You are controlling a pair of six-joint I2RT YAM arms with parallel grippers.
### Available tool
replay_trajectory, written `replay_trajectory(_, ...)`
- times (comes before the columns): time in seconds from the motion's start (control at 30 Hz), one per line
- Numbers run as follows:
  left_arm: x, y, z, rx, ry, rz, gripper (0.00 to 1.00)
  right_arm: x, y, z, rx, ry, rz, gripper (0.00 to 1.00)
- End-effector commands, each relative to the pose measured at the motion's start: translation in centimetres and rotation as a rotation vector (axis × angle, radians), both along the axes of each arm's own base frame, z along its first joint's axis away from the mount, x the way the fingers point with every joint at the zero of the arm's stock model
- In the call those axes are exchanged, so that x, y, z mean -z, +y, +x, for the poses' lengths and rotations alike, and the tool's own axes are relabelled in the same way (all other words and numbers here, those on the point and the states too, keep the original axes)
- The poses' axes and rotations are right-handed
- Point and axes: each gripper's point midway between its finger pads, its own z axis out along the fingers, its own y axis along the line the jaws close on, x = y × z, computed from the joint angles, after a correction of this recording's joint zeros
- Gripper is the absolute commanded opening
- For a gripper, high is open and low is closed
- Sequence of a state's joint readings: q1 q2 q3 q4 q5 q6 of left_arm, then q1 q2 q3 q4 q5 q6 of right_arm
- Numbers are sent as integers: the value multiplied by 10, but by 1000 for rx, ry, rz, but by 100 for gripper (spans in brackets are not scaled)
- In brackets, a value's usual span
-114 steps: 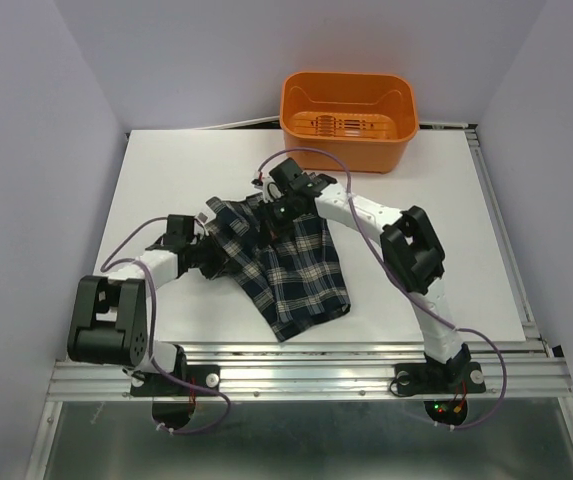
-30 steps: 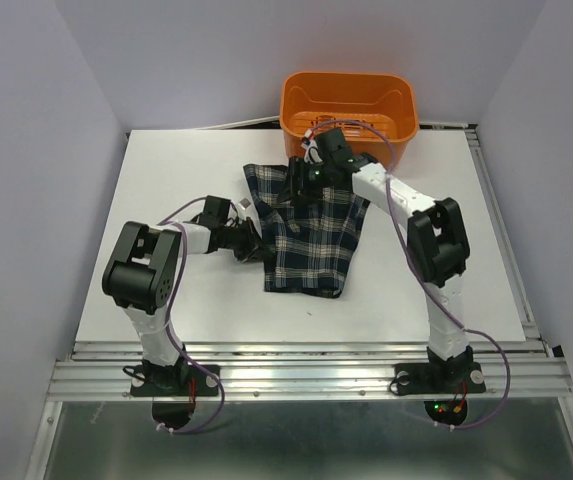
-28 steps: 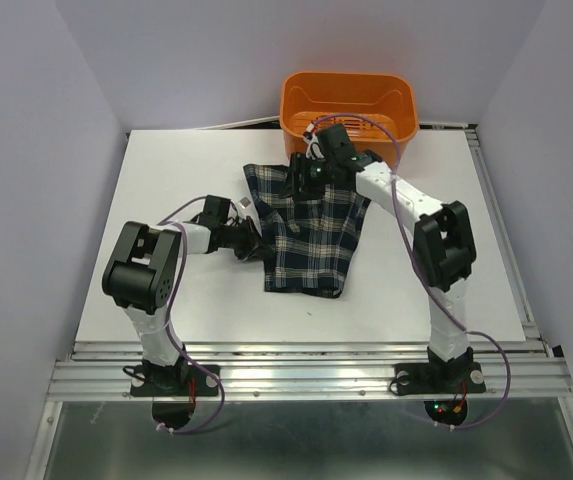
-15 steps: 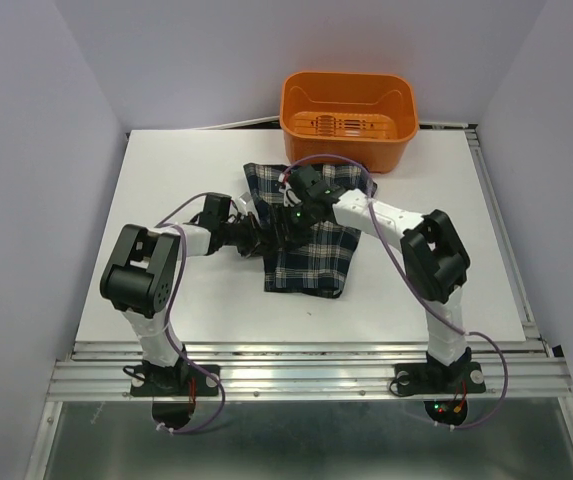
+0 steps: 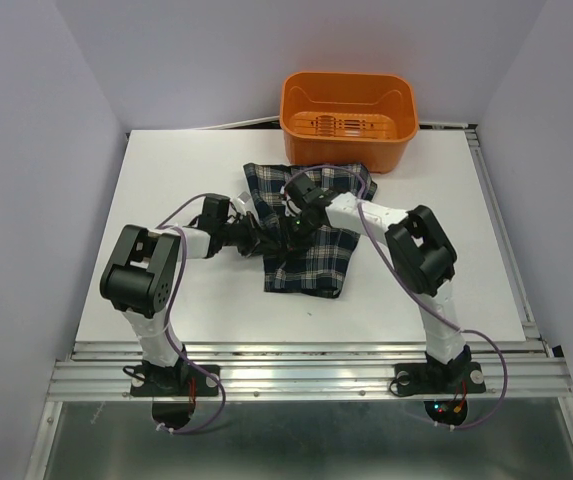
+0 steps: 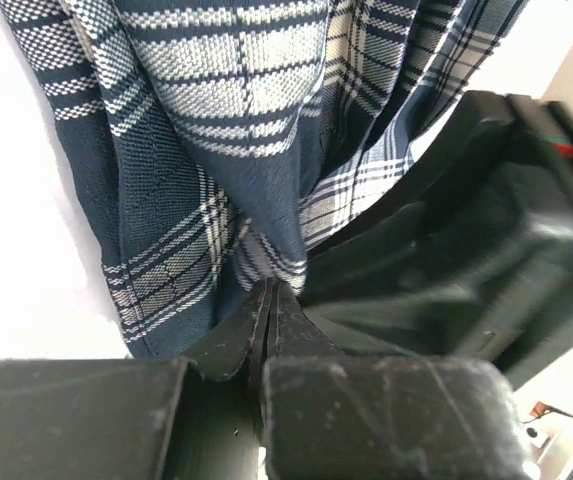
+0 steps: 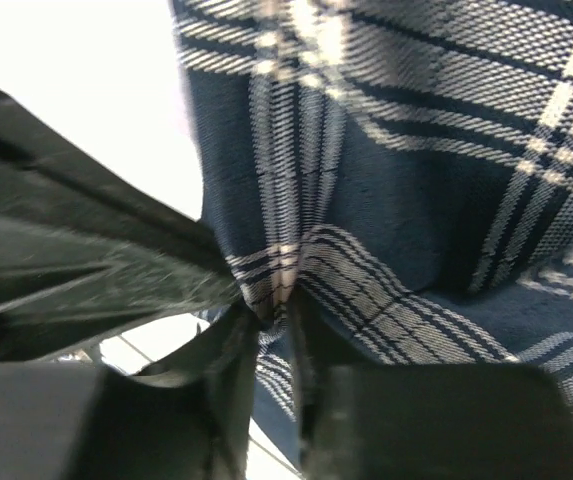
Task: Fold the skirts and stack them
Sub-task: Fold the skirt
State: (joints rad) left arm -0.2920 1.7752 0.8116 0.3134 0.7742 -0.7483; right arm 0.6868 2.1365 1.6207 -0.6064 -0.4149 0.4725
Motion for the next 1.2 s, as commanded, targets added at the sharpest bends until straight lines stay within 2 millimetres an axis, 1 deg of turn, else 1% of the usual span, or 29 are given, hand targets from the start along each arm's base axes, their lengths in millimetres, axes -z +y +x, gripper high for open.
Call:
replay_trajectory(0.0, -28, -11, -7, 52, -43, -85, 3, -2, 8, 20, 6, -70, 0, 7)
replay_trajectory(0.07, -30, -9, -7, 50, -47, -80, 3, -4, 7, 22, 7, -81, -3, 1)
replay_trajectory(0.1, -25, -5, -7, 44, -40, -44, 4, -6, 7, 21, 1, -85, -2, 1)
replay_trajectory(0.13, -30, 1, -5, 32, -59, -32, 6, -8, 7, 22, -3, -93, 2, 1)
replay_trajectory(0.17, -28, 5, -5, 25, -60, -15, 6, -14, 8, 22, -6, -100, 12, 1)
replay_trajectory(0.2, -21, 12, -7, 18, -50, 26, 6, -16, 9, 22, -15, -105, 19, 1)
replay_trajectory(0.23, -18, 18, -7, 8, -41, 42, 6, -23, 12, 22, -23, -108, 38, 1)
replay_trajectory(0.3, -7, 27, -8, -13, -13, 73, 5, -29, 15, 21, -34, -107, 58, 1)
replay_trajectory(0.33, 1, 30, -8, -19, 3, 88, 3, -31, 16, 20, -39, -106, 68, 1)
replay_trajectory(0.4, 11, 38, -3, -43, 27, 117, 0, -39, 19, 19, -49, -109, 90, 1)
replay_trajectory(0.43, 20, 40, -3, -40, 42, 133, 0, -41, 20, 17, -55, -103, 100, 1)
replay_trajectory(0.5, 28, 40, -3, -41, 65, 144, 0, -49, 23, 18, -66, -109, 125, 1)
replay_trajectory(0.67, 41, 39, -2, -35, 89, 162, 0, -65, 34, 13, -100, -91, 191, 1)
replay_trajectory(0.8, 49, 43, -7, -51, 110, 184, 0, -73, 42, 11, -103, -65, 241, 1)
replay_trajectory(0.93, 50, 44, -9, -57, 109, 190, 0, -72, 52, 10, -104, -15, 285, 1)
replay_trajectory(0.97, 48, 45, -9, -58, 103, 190, 0, -68, 54, 11, -100, -2, 288, 1)
replay_trajectory(1.0, 49, 45, -9, -60, 104, 193, 0, -59, 56, 9, -102, 26, 288, 1)
replay_trajectory(1.07, 49, 46, -9, -66, 105, 196, 0, -49, 57, 5, -106, 70, 289, 1)
replay_trajectory(1.17, 50, 46, -9, -71, 106, 200, 0, -48, 58, 3, -108, 84, 300, 1)
